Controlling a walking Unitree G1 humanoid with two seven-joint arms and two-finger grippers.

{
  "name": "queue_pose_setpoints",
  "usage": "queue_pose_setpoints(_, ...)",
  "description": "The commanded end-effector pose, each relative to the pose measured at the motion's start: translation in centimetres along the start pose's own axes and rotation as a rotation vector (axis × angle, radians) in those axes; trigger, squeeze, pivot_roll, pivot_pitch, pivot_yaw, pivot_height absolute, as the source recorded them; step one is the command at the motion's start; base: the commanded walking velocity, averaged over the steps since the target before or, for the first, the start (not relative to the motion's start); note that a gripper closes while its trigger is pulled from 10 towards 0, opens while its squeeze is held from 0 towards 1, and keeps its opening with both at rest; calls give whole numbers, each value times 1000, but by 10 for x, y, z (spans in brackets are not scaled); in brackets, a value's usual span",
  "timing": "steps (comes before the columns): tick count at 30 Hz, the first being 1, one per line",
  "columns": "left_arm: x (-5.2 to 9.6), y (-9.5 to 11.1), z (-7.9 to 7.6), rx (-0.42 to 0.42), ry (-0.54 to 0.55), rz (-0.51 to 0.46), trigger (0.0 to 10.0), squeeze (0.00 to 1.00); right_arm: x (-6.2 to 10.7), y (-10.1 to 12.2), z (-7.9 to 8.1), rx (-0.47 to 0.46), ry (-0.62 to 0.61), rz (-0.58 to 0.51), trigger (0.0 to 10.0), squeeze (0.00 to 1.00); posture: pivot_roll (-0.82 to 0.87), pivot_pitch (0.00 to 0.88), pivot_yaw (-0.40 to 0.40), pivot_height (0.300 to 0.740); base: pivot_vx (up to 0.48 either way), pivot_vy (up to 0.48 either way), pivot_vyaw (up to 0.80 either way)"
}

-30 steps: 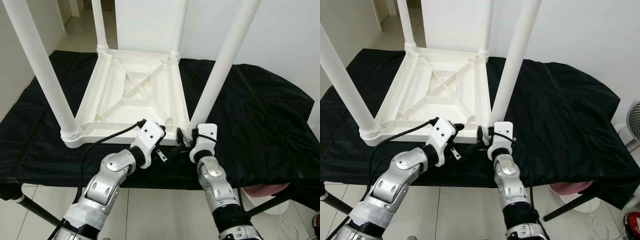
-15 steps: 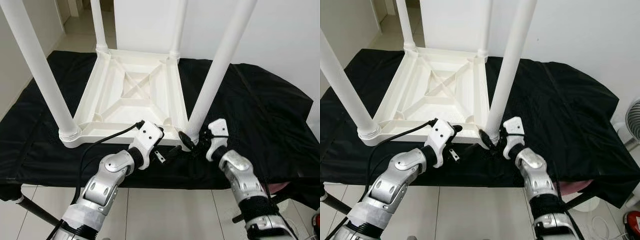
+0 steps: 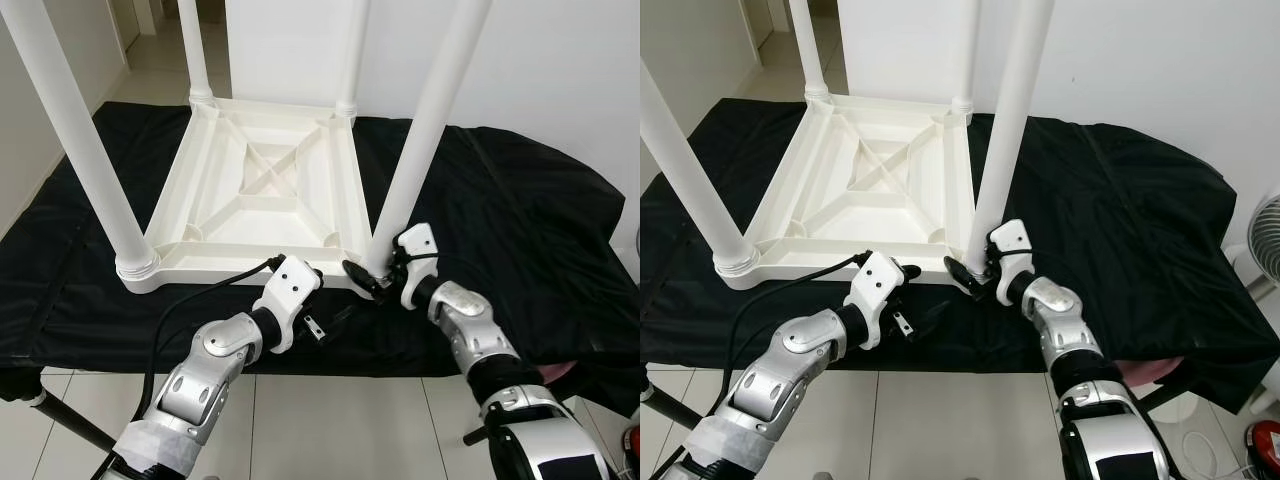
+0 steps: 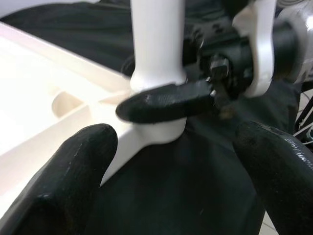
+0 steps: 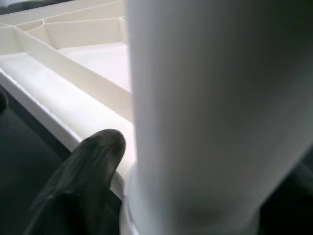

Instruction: Building children table

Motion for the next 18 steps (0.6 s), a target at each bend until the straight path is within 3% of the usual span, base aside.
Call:
queue_pose_setpoints(1,1,-3,-6,1,-55,22,10000,0,-3,-2,9,8,47,6,0,0,-28,0,-56,740,0,0,0)
queue_pose_setpoints(10,3,-2,-6,0,-51,24,10000,0,-3,-5,8,-9,33,-6,0,0,-14,0,-43,740,0,0,0)
queue_pose_setpoints(11,3,-2,-7,0,-53,25,10000,0,-3,-7,7,-22,16,-2,10000,0,-15,0,-41,740,0,0,0)
queue_pose_setpoints(14,3,-2,-7,1,-55,25,10000,0,-2,-10,3,-40,-25,12,10000,0,-17,0,-39,740,0,0,0)
queue_pose_setpoints(18,4,-2,-9,4,-57,27,10000,0,-1,-14,-8,-58,-172,39,10000,0,-20,0,-42,740,0,0,0)
Point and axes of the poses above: a point about 5 cm out from each wrist's last joint towards the gripper, its own x axis pointing back from the gripper into the wrist, its own y axis along the axis of the wrist's last joint, z = x × y, the point moved 5 cm from there along -x, pointing out of the wrist towards the gripper, and after that the axes turned 9 degrees about x, right-handed, at the moved point
